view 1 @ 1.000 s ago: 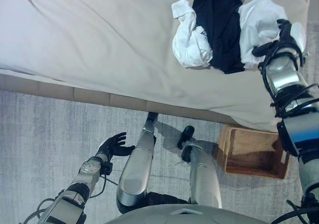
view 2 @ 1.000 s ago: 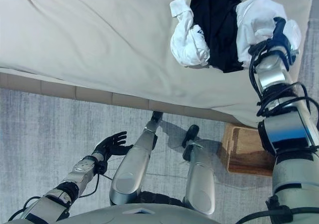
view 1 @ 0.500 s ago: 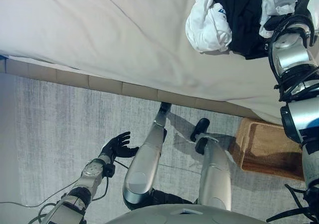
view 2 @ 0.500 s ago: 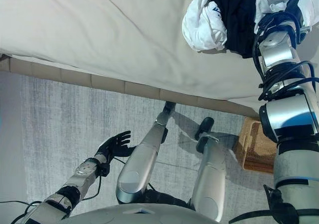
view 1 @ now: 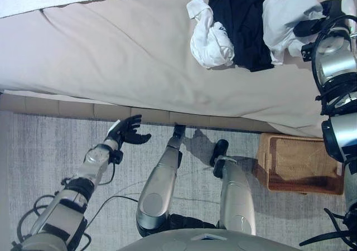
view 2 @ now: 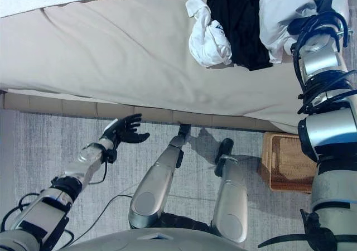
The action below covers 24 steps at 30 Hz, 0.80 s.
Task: Pick up the clothes from the bed and place them into the basket
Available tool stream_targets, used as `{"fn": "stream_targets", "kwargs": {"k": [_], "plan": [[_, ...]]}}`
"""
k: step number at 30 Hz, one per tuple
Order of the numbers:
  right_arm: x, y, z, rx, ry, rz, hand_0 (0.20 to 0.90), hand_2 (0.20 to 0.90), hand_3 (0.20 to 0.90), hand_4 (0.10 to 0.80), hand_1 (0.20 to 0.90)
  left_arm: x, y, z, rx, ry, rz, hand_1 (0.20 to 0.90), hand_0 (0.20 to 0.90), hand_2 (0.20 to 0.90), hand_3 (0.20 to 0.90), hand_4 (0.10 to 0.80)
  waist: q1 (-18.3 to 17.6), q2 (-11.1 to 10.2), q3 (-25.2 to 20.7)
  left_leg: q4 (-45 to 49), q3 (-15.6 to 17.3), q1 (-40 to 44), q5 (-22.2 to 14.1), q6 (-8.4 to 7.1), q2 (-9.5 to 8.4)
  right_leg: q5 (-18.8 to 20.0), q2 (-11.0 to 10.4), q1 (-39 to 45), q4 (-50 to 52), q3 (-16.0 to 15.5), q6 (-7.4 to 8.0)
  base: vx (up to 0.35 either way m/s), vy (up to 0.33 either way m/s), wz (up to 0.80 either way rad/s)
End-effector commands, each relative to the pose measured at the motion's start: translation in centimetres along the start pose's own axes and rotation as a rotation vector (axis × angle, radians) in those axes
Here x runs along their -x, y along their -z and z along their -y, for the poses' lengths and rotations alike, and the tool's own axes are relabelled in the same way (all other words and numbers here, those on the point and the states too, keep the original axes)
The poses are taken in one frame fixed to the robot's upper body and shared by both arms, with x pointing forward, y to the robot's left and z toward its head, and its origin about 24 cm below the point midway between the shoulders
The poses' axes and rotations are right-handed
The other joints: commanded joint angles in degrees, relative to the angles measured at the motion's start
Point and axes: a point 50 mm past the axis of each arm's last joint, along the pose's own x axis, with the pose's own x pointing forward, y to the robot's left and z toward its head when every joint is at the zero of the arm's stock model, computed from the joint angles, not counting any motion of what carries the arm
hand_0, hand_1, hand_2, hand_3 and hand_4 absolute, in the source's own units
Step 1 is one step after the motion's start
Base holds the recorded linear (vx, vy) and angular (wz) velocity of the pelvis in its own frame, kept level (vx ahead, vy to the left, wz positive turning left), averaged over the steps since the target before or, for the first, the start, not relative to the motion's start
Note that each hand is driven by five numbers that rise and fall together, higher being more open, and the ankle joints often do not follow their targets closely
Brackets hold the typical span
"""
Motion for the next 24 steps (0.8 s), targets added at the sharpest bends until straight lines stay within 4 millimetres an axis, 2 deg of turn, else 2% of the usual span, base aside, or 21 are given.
{"fn": "stream_targets", "kwargs": {"k": [1,2,5,11,18,24], "plan": [[0.9,-4.3,4.8,-0.025,0.268,0.309,0.3,0.3,0.2,0.1,0.3,1.4,3.5,0.3,-0.009,0.011,-0.127,0.9,0.9,0.9,0.9,0.8,-2.7,-4.17,-7.58,2.02,4.51,3.6,-6.84,4.67,-1.85,5.17,1.47,4.88,-6.43,0.17,0.48,-0.035,0.034,-0.26],[1.1,-4.5,4.8,-0.042,0.283,0.325,0.3,0.3,0.2,0.1,0.3,1.4,3.9,0.4,-0.011,0.013,-0.144,0.9,0.9,0.9,0.9,0.8,-2.92,-4.49,-7.84,1.77,4.93,4.31,-7.09,4.71,-1.76,5.42,1.45,5.56,-7.04,0.34,0.68,-0.022,0.044,-0.15],[2.5,-5.5,5.9,-0.1,0.333,0.437,0.3,0.3,0.2,0.1,0.3,2.2,6.8,1.3,-0.015,0.02,-0.266,0.9,0.9,0.9,0.9,0.8,-5.04,-6.73,-11.33,-0.41,7.08,9.07,-8.53,4.73,-1.3,7.12,1.01,10.05,-11.84,1.18,2.09,0.012,0.026,-0.23],[3.7,-4.9,7.2,-0.111,0.267,0.498,0.3,0.3,0.2,0.1,0.3,4.3,11.0,2.5,0.012,0.032,-0.42,0.9,0.9,0.9,0.9,0.8,-8.18,-9.34,-17.96,-2.91,10.22,16.87,-11.06,4.93,-0.77,9.59,0.45,16.66,-17.96,3.66,4.02,0.058,0.021,-0.32],[5.5,-1.5,8.0,-0.142,0.216,0.516,0.3,0.3,0.2,0.1,0.3,6.3,14.2,4.2,0.077,0.041,-0.527,0.9,0.9,0.9,0.9,0.8,-12.03,-9.53,-24.94,-7.76,13.26,24.23,-11.41,5.46,-0.29,11.45,1.2,20.32,-19.49,6.85,4.79,0.083,0.012,-0.37],[6.8,0.3,9.2,-0.275,0.302,0.529,0.3,0.3,0.2,0.1,0.3,7.4,15.5,4.3,0.087,0.024,-0.586,0.9,0.9,0.9,0.9,0.8,-14.65,-8.79,-26.91,-11.16,14.84,27.27,-11.03,5.81,-0.09,11.27,2.36,21.35,-19.75,8.3,4.44,-0.039,-0.031,-0.26]]}}
